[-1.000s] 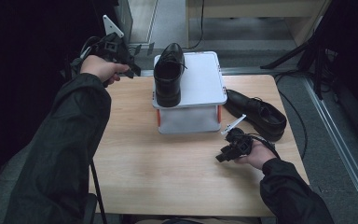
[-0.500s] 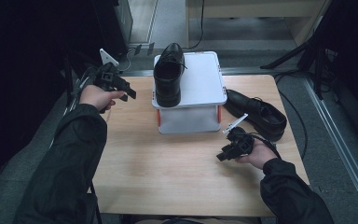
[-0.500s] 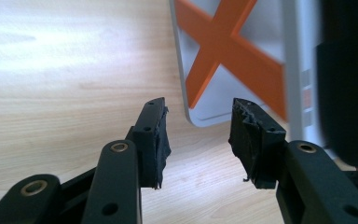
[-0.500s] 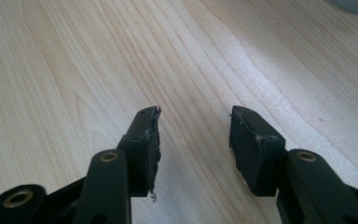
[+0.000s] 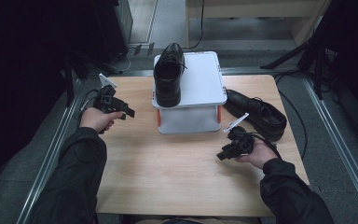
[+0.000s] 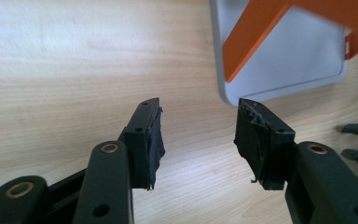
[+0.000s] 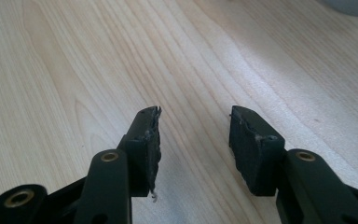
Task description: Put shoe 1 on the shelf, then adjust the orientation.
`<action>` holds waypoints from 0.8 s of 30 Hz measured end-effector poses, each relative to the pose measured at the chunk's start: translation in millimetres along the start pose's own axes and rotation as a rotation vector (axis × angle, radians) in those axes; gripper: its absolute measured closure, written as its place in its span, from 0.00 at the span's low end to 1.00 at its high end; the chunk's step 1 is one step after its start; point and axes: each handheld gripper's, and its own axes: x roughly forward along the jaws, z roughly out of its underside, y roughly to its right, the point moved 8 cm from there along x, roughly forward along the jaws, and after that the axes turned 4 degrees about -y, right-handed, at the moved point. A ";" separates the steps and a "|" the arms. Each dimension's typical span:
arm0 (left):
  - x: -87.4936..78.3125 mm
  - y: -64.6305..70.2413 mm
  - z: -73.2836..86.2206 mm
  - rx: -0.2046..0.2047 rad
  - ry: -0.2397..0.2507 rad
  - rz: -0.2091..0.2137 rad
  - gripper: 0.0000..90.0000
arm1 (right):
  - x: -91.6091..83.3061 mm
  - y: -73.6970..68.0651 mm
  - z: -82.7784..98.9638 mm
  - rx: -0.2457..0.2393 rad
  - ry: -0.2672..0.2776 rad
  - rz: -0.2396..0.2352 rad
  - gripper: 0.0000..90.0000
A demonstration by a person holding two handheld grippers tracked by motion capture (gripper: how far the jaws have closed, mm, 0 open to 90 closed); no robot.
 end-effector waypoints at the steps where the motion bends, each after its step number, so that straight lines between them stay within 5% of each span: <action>1: 3.8 -1.4 2.2 0.006 0.002 0.000 0.55 | -0.4 0.4 -0.6 0.008 0.006 -0.002 0.60; 9: 27.3 -9.6 22.7 0.040 -0.002 -0.005 0.55 | -0.5 1.9 -1.2 0.010 0.008 0.008 0.60; 24: 56.1 4.1 54.6 0.116 -0.007 0.015 0.53 | -0.6 4.9 1.2 0.022 -0.005 0.023 0.59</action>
